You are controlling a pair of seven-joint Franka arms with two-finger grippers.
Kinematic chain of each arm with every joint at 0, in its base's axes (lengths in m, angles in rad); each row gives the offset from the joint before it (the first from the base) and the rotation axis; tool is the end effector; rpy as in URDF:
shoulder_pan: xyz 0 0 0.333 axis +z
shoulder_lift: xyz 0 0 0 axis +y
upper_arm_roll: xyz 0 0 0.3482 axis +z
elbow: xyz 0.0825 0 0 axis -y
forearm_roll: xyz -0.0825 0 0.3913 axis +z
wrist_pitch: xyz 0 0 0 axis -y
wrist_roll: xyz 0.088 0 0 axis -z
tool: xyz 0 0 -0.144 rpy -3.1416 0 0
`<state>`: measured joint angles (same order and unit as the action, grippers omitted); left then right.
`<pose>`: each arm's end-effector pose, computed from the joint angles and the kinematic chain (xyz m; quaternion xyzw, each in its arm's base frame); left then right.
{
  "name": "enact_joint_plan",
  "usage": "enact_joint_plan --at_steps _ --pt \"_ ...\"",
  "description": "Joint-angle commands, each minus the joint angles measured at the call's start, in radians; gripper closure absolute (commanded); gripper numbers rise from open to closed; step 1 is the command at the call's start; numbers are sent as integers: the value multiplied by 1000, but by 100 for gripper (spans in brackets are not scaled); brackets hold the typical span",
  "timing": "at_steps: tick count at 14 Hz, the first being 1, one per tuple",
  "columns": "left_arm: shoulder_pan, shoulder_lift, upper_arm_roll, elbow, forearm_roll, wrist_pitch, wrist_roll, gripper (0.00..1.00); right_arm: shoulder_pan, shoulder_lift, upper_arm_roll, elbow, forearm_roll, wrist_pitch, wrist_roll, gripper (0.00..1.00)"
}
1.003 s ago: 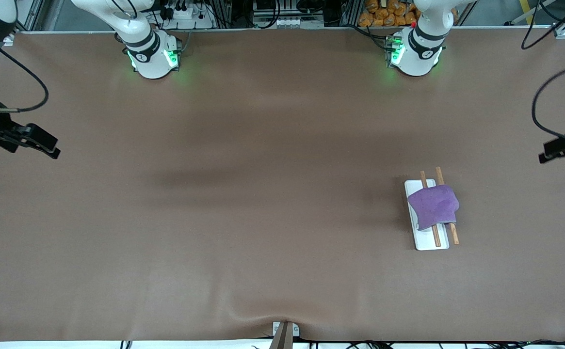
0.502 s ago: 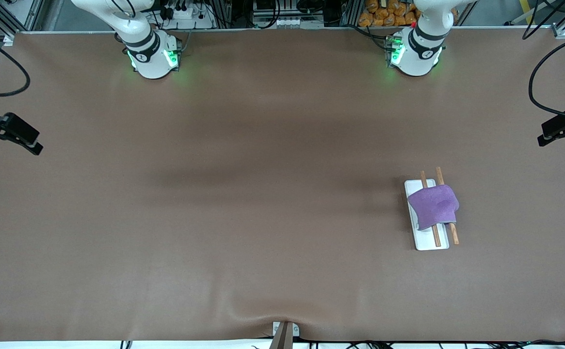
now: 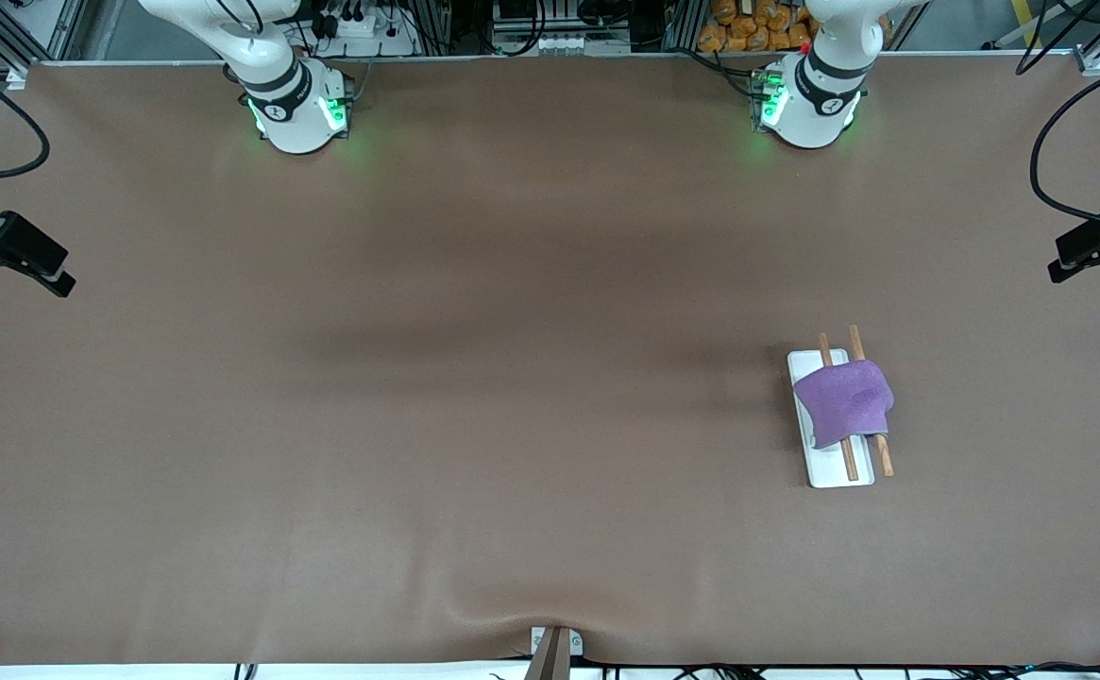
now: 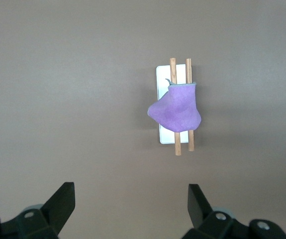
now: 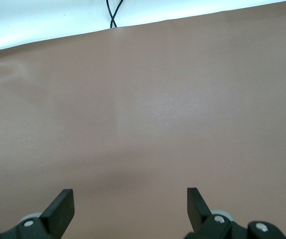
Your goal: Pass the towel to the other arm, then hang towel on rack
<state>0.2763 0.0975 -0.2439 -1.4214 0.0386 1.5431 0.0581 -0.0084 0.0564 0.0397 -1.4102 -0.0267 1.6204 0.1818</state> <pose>0.5923 0.0326 0.6340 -0.9998 0.0113 -0.0132 0.0081 0.5914 0.0140 0.6700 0.9941 -0.0754 0.0777 0.0040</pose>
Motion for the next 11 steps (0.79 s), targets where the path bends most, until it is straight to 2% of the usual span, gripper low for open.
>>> enact_joint_plan --at_steps 1,11 --pt "9 -22 -11 -19 6 -8 -12 0 -10 2 8 8 -12 -13 -11 0" --pt "11 -35 -60 -24 4 -34 -24 0 -2 2 9 7 -12 -39 -5 0"
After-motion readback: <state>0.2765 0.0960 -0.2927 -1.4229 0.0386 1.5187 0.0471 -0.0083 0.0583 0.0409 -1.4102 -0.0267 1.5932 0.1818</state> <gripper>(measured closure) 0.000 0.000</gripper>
